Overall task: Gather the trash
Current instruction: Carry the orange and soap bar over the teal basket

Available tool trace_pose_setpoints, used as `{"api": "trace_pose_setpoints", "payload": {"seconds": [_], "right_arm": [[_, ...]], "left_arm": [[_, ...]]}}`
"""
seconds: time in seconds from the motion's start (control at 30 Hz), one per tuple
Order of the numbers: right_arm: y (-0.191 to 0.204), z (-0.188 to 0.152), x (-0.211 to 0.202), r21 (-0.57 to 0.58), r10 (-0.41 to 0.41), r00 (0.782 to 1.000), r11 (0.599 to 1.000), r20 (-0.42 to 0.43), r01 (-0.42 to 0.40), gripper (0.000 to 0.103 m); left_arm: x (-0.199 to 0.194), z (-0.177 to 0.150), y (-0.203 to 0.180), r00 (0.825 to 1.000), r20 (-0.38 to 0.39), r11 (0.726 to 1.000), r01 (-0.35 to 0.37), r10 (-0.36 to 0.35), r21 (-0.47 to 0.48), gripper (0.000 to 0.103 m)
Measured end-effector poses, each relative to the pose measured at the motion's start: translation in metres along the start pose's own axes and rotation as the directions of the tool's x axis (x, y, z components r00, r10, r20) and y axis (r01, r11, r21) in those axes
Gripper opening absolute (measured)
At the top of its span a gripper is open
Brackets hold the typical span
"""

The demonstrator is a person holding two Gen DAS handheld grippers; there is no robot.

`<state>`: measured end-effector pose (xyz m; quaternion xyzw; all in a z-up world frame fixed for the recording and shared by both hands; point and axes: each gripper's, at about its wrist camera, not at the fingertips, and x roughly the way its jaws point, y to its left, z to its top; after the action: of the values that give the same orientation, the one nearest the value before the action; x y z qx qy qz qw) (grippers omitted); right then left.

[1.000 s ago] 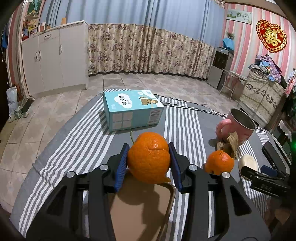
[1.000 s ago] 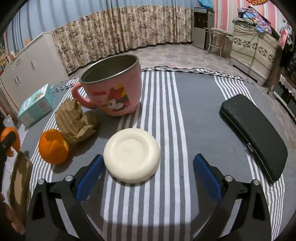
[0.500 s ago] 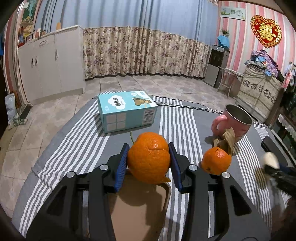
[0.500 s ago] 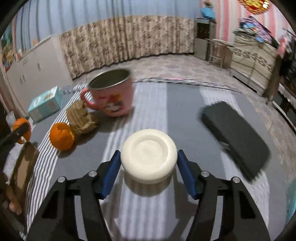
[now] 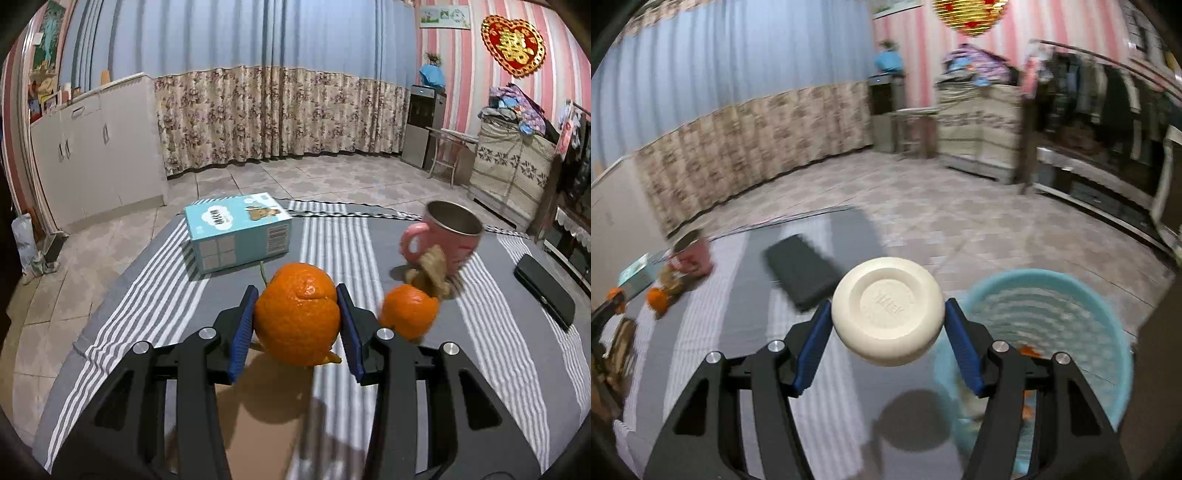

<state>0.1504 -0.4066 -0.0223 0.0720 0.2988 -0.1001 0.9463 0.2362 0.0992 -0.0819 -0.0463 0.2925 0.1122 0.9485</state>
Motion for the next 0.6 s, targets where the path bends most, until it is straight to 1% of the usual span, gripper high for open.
{"api": "trace_pose_setpoints", "payload": {"seconds": [0.07,0.13,0.2,0.3,0.4,0.43,0.5,0.53,0.6], "right_arm": [[-0.023,0.001,-0.006,0.031,-0.03,0.999,0.999,0.015,0.03,0.061],[-0.048,0.003,-0.01,0.075,-0.036,0.999,0.997,0.03,0.033,0.061],[-0.064,0.003,-0.015,0.099,-0.041,0.998,0.994,0.045,0.037,0.061],[-0.081,0.003,-0.015,0.112,-0.073,0.996,0.992,0.06,0.066,0.061],[-0.097,-0.002,-0.012,0.108,-0.109,0.992,0.989,0.06,0.102,0.061],[-0.102,-0.004,-0.009,0.113,-0.115,0.992,0.988,0.054,0.108,0.061],[-0.119,-0.007,-0.004,0.151,-0.113,0.993,0.983,0.041,0.106,0.061],[-0.127,-0.009,-0.005,0.164,-0.113,0.993,0.981,0.041,0.105,0.061],[-0.141,-0.009,-0.005,0.177,-0.132,0.99,0.977,0.046,0.122,0.061]], "left_arm": [[-0.012,0.003,-0.015,0.999,-0.007,0.999,0.04,-0.04,0.003,0.041],[-0.024,0.007,-0.032,0.998,-0.003,0.997,0.07,-0.07,0.014,0.041],[-0.038,0.01,-0.051,0.994,0.01,0.994,0.105,-0.105,0.029,0.041],[-0.059,0.009,-0.088,0.985,0.029,0.984,0.166,-0.168,0.059,0.041],[-0.075,0.006,-0.134,0.971,0.029,0.967,0.232,-0.236,0.106,0.041],[-0.083,0.003,-0.155,0.961,0.025,0.955,0.269,-0.274,0.126,0.041],[-0.092,-0.002,-0.183,0.946,0.019,0.936,0.318,-0.324,0.149,0.041],[-0.098,-0.006,-0.202,0.932,0.011,0.919,0.355,-0.362,0.168,0.041],[-0.107,-0.013,-0.234,0.911,0.002,0.891,0.403,-0.412,0.209,0.041]]}}
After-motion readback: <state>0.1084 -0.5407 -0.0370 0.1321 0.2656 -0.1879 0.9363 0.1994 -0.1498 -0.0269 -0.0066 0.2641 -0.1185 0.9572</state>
